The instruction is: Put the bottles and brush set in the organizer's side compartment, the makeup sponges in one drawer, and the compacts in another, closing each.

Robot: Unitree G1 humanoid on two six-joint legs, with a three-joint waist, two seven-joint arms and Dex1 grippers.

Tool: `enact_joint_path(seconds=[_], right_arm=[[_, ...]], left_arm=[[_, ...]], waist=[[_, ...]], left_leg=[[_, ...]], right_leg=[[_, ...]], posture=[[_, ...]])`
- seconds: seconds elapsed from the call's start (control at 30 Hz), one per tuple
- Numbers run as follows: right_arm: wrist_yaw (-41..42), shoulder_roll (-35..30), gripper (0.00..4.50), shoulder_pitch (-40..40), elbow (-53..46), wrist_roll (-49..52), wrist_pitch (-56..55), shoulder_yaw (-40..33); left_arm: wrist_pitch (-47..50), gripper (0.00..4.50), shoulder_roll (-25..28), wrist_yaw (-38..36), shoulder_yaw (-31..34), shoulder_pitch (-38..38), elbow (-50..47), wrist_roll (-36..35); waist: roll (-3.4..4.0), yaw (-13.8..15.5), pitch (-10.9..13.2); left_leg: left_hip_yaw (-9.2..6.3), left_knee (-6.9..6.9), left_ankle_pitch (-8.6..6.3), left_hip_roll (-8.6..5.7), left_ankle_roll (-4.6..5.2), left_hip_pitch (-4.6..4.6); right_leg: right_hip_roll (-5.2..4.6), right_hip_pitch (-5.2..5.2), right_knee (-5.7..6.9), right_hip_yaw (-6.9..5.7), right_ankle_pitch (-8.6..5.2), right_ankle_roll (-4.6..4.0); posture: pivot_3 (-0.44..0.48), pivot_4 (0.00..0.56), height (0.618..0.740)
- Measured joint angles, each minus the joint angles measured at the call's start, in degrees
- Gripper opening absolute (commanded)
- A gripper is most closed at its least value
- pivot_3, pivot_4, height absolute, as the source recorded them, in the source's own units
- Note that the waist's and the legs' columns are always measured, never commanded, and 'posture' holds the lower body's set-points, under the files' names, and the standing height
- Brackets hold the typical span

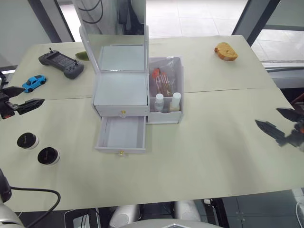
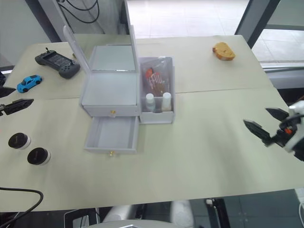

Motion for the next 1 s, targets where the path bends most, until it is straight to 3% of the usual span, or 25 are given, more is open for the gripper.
enact_joint_path(seconds=[0.1,0.23,0.3,0.37,0.4,0.43,0.5,0.67,0.8,1.0], right_arm=[[-0.83,-1.04,4.50,-7.13,-4.68,3.59,5.16,5.54],[-0.64,-1.11,4.50,-18.08,-7.24,8.04,10.47,12.93],[0.46,-0.78,4.50,-21.35,-7.24,7.99,10.35,17.32],[0.97,-0.14,4.50,-23.87,-6.81,6.96,10.13,20.69],[1.42,0.04,4.50,-25.43,-6.27,6.64,10.16,22.24],[2.31,0.12,4.50,-27.70,-5.40,6.25,10.19,24.39],[4.58,-0.14,4.50,-31.42,-3.77,5.29,10.20,27.58],[10.37,0.00,4.50,-36.84,-2.52,4.88,10.22,32.15],[15.84,-0.49,4.50,-39.16,-3.58,5.27,10.33,33.90],[19.54,-0.72,4.50,-42.06,-6.76,8.50,12.07,34.47]], left_arm=[[5.03,4.48,1.28,-3.13,2.95,7.95,-7.92,-3.20],[12.58,4.48,1.58,-3.54,11.84,24.50,-23.13,-8.22],[15.28,4.48,0.66,-2.16,19.20,33.61,-31.02,-9.83],[17.26,4.48,-0.82,-0.72,25.13,39.74,-36.18,-11.07],[17.91,4.48,-1.60,0.04,27.72,42.48,-38.46,-11.18],[18.37,4.48,-3.25,1.33,31.07,46.34,-41.25,-11.16],[19.93,4.48,-7.00,3.84,35.55,52.21,-47.03,-11.10],[21.86,4.48,-14.07,11.02,40.52,61.00,-58.14,-10.47],[26.31,4.48,-19.65,16.74,41.93,65.31,-65.16,-11.20],[35.93,4.48,-21.05,20.61,40.26,66.03,-72.12,-15.78]], waist=[[0.02,-0.82,0.00],[0.02,-1.67,0.01],[0.03,-2.85,0.00],[0.19,-3.21,0.02],[0.35,-3.21,0.09],[0.42,-2.74,0.13],[0.49,-1.27,0.18],[0.47,1.22,0.17],[0.47,1.54,0.17],[0.46,1.73,0.16]], left_leg=[[0.00,0.00,0.00,-0.01,0.00,-0.06],[-0.01,0.05,0.00,0.01,0.00,-0.41],[-1.59,0.31,0.02,-0.24,0.02,-1.09],[-3.23,0.95,0.04,-0.85,0.00,-1.44],[-3.84,1.26,0.16,-1.22,-0.08,-1.39],[-3.55,1.35,0.16,-1.17,-0.08,-1.31],[-3.31,1.19,0.16,-1.13,-0.08,-1.16],[-2.88,1.03,0.20,-1.02,-0.13,-1.11],[-2.64,0.93,0.19,-0.97,-0.13,-0.98],[-2.50,0.89,0.19,-0.89,-0.13,-0.91]], right_leg=[[-0.06,-0.22,0.40,0.05,0.00,0.00],[-0.05,-0.63,0.46,0.03,0.00,0.00],[-1.06,-0.06,0.38,-0.82,-0.12,-0.04],[-1.27,0.45,0.48,-1.74,-0.31,-0.36],[-0.98,-0.02,0.89,-1.66,-0.34,-0.42],[-0.54,-0.47,0.90,-1.36,0.01,-0.77],[-0.58,0.23,0.53,-1.42,0.05,-0.75],[-0.76,0.29,-0.17,-1.26,0.05,-0.68],[-0.85,0.27,-0.15,-0.99,0.05,-0.67],[-0.78,0.26,-0.15,-0.81,0.05,-0.67]], posture=[[0.000,0.150,0.740],[0.000,0.150,0.740],[0.000,0.150,0.740],[0.000,0.150,0.740],[0.000,0.150,0.740],[0.000,0.150,0.740],[0.000,0.150,0.740],[0.000,0.150,0.740],[0.000,0.150,0.740],[0.000,0.150,0.740]])
